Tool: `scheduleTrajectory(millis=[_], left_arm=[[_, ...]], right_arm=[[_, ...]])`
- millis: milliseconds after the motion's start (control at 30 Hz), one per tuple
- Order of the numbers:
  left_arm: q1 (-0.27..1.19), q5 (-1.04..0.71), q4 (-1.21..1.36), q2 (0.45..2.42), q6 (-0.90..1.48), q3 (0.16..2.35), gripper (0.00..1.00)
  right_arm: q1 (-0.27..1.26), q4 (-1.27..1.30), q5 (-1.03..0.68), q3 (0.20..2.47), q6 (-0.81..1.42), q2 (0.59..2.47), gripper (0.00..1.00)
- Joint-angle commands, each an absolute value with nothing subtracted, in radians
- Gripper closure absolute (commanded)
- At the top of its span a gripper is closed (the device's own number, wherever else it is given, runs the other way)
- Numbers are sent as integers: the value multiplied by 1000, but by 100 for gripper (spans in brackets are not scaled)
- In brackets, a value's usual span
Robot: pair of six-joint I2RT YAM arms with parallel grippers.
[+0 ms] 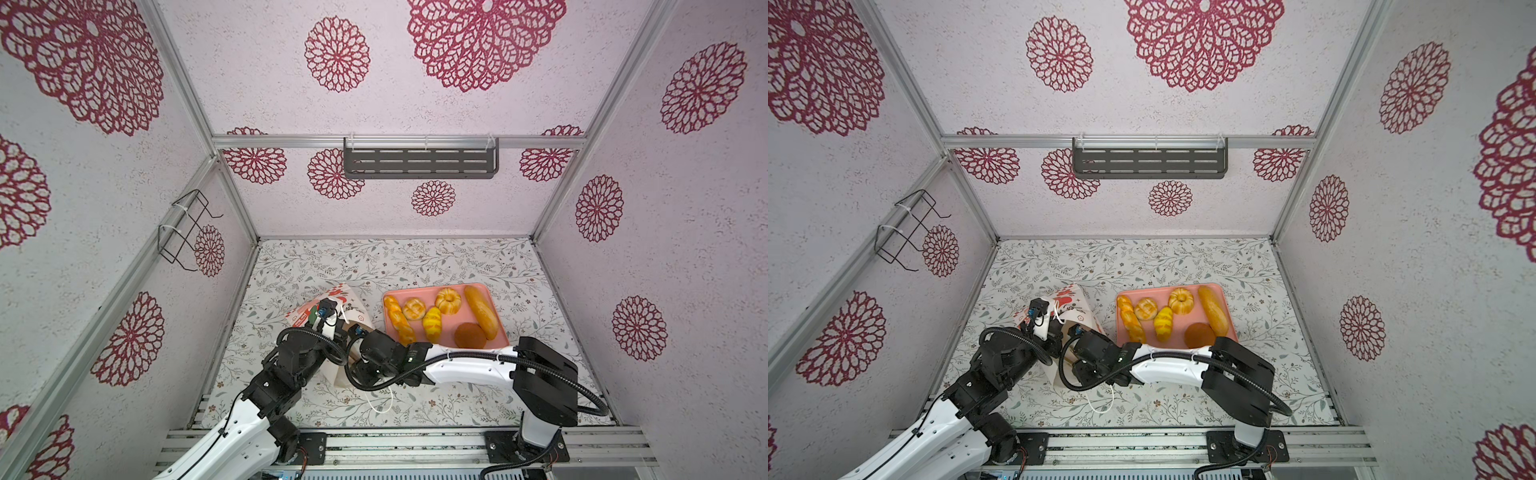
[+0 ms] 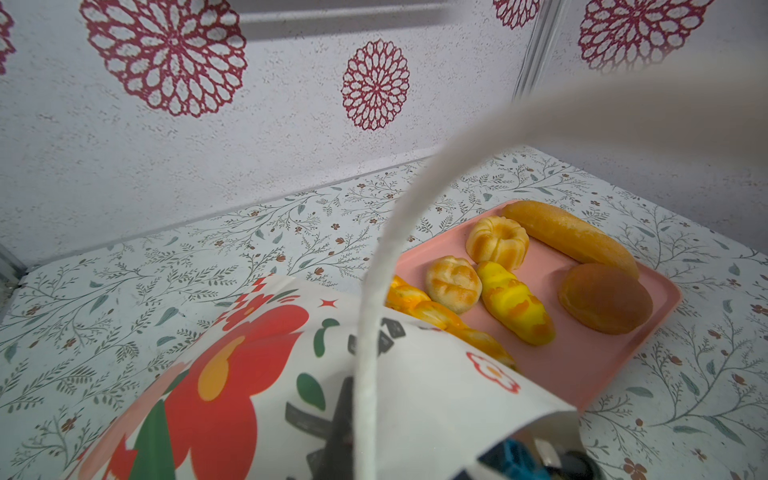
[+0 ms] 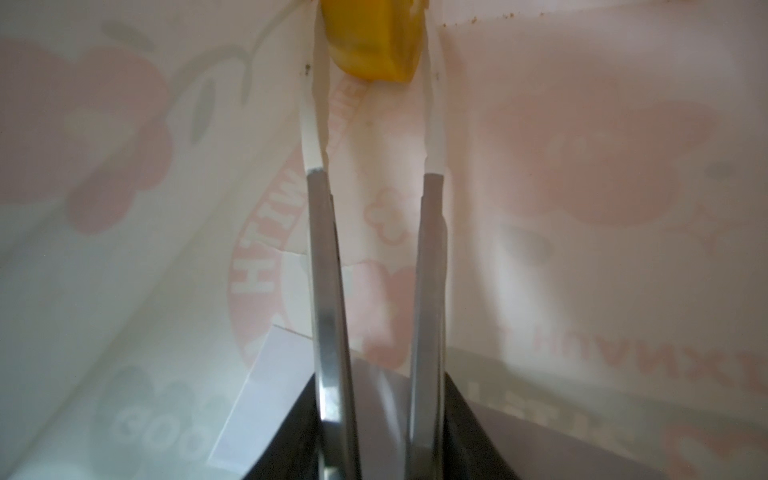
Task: Take the fake bread out of the paper bag
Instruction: 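Close the tongs on the yellow ring bread inside the bag, then pull the tongs holding the yellow bread out of the bag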
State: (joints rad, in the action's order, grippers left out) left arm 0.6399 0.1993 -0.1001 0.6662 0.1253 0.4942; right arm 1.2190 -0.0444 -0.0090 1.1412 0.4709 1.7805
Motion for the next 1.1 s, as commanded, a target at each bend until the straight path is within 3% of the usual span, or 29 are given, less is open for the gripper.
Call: scheduleTrajectory(millis=[0, 167, 400, 733, 1067], left_arm=[[638, 166, -74, 673, 157, 521, 100], [638, 163, -65, 673, 166, 512, 100], [638, 205, -91, 648, 164, 516, 100], [637, 350, -136, 624, 196, 516, 100], [637, 416, -136, 612, 221, 504, 100]], right_arm=[[1215, 127, -45, 1165, 444, 1784, 60], [1171, 225, -66, 1155, 467, 1798, 72], [1164, 145, -43, 1110, 459, 1717, 100], [1182, 74, -42, 886, 552, 1459, 100], [1188, 36, -59, 854, 560, 1375, 100]])
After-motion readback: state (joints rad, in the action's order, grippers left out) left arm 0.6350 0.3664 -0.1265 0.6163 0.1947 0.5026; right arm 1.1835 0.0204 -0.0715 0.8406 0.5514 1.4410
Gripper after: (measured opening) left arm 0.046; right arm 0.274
